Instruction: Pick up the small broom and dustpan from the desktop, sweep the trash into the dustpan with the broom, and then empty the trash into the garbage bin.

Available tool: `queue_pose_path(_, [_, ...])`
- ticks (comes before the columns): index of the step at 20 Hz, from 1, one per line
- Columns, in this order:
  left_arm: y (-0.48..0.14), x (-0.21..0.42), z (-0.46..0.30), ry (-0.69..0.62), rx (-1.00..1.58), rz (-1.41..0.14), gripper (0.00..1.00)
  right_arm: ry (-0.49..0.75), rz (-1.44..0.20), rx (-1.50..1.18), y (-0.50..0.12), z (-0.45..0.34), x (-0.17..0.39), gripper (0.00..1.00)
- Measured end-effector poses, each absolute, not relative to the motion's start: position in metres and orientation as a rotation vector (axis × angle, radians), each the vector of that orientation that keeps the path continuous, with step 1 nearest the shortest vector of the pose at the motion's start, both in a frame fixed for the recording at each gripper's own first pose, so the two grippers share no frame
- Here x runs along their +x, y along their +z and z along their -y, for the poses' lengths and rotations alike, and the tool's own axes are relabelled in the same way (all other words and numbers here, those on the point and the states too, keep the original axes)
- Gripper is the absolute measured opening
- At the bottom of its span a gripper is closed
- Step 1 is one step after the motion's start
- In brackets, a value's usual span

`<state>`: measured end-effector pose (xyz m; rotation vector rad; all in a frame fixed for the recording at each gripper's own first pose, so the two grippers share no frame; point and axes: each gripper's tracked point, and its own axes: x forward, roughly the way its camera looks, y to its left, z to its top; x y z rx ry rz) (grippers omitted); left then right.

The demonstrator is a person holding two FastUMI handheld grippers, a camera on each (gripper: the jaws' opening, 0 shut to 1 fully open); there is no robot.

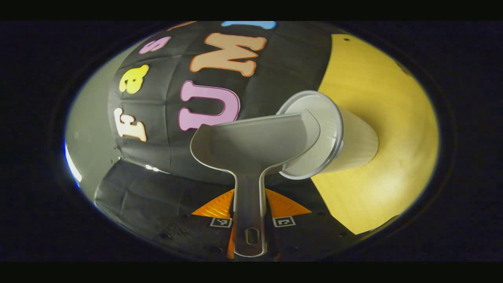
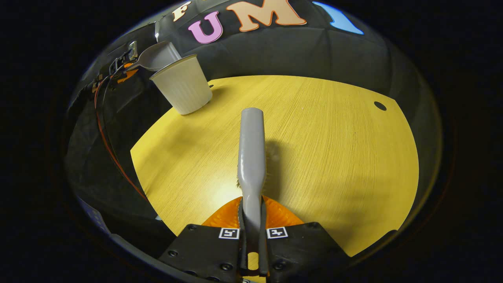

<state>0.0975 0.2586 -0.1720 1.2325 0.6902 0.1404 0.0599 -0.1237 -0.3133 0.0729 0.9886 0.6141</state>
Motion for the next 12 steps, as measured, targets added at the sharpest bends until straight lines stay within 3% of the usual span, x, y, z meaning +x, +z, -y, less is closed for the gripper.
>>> queue_pose_path(7, [-0.199,0.077,-0.183,0.101,0.799,-0.621,0.21,0.577,-0.989,0.099,-0.317,0.115,0.057,0.1])
queue_pose_path(8, [-0.208,0.074,-0.163,0.078,0.738,-0.612,0.25,0.569,-0.991,0.107,-0.317,0.113,0.054,0.1])
queue_pose_path(12, [-0.25,0.045,-0.05,-0.056,0.542,-0.595,0.23,0.524,-0.976,0.129,-0.31,0.112,0.052,0.1])
